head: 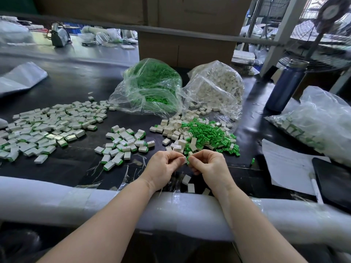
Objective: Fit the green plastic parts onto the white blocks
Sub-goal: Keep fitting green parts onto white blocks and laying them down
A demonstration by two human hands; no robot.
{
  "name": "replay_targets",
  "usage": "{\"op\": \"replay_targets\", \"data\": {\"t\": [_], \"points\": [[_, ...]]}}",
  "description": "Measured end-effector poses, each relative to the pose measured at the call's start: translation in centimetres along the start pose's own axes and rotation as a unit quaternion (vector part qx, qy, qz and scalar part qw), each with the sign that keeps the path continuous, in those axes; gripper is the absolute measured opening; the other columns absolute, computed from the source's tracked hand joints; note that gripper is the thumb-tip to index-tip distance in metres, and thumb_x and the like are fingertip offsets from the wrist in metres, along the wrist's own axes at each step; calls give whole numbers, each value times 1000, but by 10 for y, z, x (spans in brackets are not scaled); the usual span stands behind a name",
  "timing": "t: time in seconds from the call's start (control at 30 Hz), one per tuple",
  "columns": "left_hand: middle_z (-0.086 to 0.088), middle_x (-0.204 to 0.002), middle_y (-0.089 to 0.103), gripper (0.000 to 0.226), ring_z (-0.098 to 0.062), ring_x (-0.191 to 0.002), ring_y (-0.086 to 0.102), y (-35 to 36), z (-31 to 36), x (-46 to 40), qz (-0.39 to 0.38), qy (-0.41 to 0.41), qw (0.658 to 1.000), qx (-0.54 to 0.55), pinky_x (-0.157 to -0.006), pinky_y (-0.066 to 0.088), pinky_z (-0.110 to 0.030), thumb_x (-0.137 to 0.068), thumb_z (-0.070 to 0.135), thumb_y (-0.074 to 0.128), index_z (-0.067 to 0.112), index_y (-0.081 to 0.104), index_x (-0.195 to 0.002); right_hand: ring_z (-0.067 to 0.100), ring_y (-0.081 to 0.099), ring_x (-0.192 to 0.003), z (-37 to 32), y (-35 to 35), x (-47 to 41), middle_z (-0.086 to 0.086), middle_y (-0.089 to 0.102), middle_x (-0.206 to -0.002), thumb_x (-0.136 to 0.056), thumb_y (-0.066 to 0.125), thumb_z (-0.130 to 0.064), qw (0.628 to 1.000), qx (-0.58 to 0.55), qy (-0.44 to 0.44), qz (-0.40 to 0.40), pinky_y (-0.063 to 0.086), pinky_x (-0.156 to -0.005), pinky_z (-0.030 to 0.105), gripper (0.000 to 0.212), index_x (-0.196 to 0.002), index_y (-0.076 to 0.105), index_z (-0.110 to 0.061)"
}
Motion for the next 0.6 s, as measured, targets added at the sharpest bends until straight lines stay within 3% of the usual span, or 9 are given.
{"op": "replay_targets", "data": {"t": [0.13, 0.27, 0.47, 0.6], "points": [[-10, -90, 72, 14, -25, -92, 66, 1, 1, 1, -5, 0, 1000, -9, -91, 50, -39, -89, 12, 60, 9, 72, -94, 3, 52, -44, 0, 2, 0, 1, 61, -55, -83, 66, -3, 999, 36, 2, -7, 45, -47, 15, 17, -68, 63, -11], [-3, -86, 69, 14, -19, -87, 64, 3, 2, 1, -8, 11, 998, -54, -88, 50, -36, -88, 13, 61, 9, 72, -96, 0, 51, -42, 0, 6, 0, -6, 58, -46, -82, 65, 1, 998, 49, 4, -31, 42, -45, 12, 19, -67, 62, -9], [-6, -89, 72, 15, -19, -89, 66, 1, 6, 2, -2, 17, 999, -31, -88, 51, -36, -89, 15, 61, 10, 72, -97, 4, 54, -48, -1, 3, 1, 6, 62, -59, -84, 64, -2, 1000, 6, -1, -18, 46, -49, 15, 9, -76, 65, -2], [-6, -90, 72, 17, -19, -88, 67, 1, 6, 3, 2, 5, 1000, 4, -89, 52, -34, -88, 13, 61, 11, 72, -101, 4, 54, -48, -2, 2, 1, 5, 61, -59, -84, 65, -1, 999, -28, -8, -15, 47, -49, 15, 8, -76, 64, -2]]}}
Point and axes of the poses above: each hand's wrist, its own x-axis away from the middle knuckle, its own y-axis out of the palm, z = x × y, the point moved 9 cm from there along -x, towards the middle knuckle
